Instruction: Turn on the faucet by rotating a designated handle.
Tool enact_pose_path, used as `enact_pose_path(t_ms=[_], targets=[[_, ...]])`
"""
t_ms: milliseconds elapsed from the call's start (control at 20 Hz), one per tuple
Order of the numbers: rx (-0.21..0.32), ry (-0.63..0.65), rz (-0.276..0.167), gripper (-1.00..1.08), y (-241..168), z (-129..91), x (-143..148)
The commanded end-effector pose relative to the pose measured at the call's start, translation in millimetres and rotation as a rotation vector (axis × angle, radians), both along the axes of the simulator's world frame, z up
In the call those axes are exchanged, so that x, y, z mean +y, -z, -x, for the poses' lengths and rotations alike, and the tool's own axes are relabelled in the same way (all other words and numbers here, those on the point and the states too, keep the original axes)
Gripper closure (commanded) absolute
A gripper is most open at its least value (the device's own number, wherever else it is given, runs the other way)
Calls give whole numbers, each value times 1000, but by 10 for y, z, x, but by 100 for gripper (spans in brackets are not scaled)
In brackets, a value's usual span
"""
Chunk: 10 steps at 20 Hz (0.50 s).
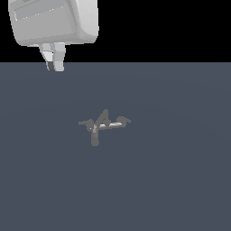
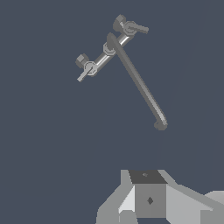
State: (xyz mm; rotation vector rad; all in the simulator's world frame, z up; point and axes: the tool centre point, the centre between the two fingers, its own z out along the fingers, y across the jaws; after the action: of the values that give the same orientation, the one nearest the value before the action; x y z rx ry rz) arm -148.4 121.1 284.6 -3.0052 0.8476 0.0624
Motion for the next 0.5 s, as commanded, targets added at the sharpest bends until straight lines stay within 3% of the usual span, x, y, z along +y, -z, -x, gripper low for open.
enact_pose_path(t_ms=[0,450], targets=[[-2,46,0,108,158,-120,70],[-7,192,4,108,669,-541,238]])
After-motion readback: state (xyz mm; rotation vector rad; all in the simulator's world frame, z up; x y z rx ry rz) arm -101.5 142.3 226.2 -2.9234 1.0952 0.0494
